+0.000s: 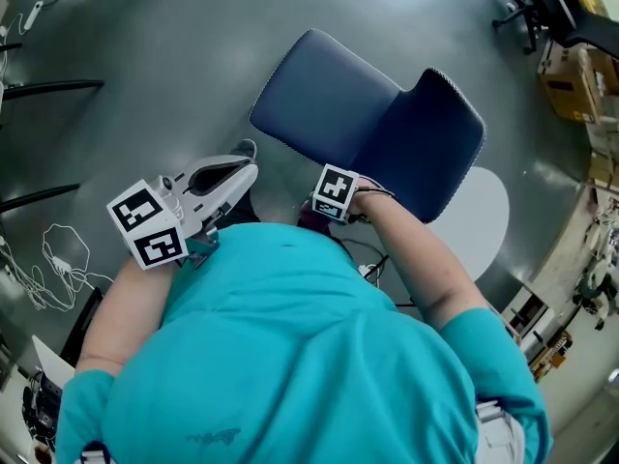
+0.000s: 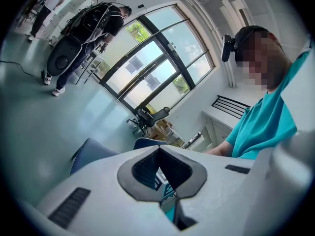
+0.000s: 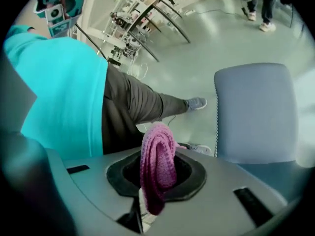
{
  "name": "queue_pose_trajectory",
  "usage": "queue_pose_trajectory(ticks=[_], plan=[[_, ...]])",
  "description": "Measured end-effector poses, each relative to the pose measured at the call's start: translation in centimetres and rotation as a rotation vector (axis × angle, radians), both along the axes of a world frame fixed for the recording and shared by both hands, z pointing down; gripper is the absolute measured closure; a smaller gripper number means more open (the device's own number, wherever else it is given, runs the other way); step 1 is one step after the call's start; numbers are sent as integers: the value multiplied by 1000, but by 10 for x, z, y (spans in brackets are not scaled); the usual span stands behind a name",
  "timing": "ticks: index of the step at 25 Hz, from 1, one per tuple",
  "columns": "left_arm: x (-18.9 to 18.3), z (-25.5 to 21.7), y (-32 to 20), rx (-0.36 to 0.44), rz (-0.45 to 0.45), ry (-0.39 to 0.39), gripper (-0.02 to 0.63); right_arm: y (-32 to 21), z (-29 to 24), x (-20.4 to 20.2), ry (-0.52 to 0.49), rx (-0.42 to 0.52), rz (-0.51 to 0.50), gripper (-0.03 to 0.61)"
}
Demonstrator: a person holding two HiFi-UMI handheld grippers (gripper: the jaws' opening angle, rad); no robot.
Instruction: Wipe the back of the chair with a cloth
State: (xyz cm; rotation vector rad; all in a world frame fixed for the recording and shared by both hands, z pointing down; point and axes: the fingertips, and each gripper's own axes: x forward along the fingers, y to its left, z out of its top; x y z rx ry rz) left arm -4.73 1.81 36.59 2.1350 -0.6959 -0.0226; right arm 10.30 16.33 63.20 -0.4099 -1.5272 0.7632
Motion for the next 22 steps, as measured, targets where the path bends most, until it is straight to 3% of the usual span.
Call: queue_pose_trajectory(ticks=[5,10,16,22], plan=[[5,3,-10,12,-1,0,620,-64,-25,12,-86,125,165,520],[10,10,-35,48,18,-31,620,-160,-39,58,-64,342,245,520],[17,28,-69,75,21,-49,620,-251,-38,112,43,556,165,520],[23,56,-95,82,23,-58,620,-312,-23,131,111,671,57,519]])
